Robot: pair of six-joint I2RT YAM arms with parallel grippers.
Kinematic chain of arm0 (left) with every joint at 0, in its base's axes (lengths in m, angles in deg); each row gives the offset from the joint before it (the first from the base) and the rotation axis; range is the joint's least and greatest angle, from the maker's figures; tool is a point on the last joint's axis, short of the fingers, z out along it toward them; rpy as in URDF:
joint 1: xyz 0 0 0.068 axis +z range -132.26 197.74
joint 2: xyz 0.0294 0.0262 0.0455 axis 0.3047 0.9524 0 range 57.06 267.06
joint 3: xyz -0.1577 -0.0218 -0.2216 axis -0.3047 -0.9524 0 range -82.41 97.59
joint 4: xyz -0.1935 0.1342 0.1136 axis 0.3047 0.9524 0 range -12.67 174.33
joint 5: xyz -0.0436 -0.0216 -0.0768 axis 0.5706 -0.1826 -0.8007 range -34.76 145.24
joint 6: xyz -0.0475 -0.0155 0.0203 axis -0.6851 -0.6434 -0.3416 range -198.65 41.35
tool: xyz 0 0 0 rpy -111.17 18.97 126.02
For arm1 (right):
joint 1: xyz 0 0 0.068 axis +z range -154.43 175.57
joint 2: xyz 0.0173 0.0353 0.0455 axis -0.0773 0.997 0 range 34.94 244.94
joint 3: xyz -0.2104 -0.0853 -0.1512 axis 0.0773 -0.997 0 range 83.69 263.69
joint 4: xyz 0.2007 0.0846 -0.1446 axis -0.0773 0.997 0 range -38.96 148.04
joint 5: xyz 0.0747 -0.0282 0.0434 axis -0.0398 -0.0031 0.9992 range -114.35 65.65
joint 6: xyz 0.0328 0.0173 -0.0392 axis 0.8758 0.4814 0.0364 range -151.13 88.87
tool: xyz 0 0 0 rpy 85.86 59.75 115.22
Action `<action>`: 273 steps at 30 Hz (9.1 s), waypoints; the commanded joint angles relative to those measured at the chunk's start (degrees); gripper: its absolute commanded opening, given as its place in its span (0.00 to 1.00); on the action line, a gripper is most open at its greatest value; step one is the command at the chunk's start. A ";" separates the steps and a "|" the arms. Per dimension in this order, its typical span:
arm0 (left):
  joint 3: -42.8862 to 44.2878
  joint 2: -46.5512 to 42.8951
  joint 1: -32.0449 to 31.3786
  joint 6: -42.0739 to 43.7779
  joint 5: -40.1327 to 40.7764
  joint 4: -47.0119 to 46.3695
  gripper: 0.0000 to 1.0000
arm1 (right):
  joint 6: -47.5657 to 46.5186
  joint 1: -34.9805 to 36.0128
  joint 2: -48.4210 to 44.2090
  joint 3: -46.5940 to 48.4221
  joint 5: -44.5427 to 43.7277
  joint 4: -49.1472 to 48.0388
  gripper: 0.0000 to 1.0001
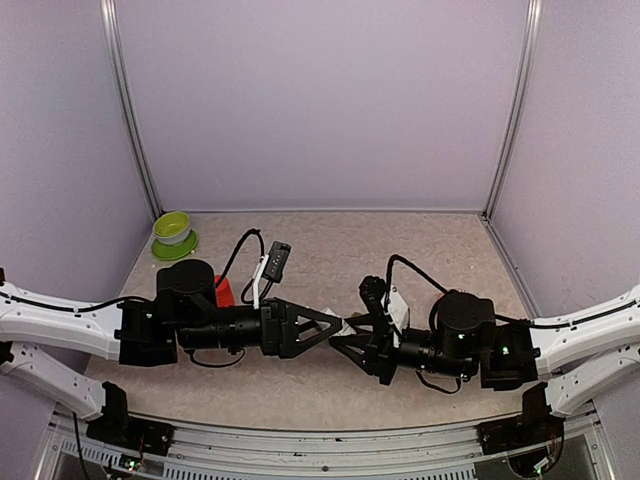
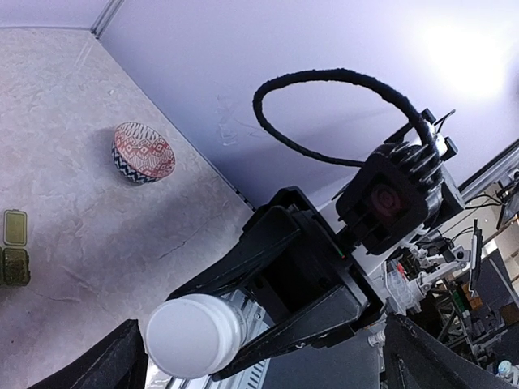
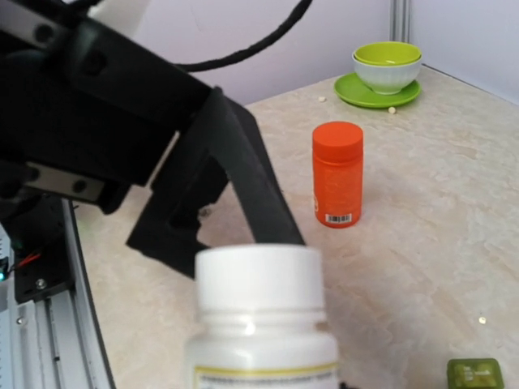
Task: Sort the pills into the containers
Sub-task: Screw the lid of the pill bottle onto the pill bottle, then place the pill bottle at the center of the board, then hold the pill container at the center of the board, then close the lid of the pill container on the pill container.
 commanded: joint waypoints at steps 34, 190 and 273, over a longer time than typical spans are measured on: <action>1.32 -6.45 0.16 2.10 1.57 3.82 0.95 | -3.63 1.64 2.54 0.68 2.51 -2.28 0.20; 13.62 21.57 20.80 19.93 2.49 24.23 0.85 | 25.25 -23.45 3.58 -9.92 11.77 -0.05 1.00; 22.45 47.99 22.18 22.59 -9.30 16.10 0.45 | 25.05 -34.40 35.73 -4.56 39.98 -35.16 0.85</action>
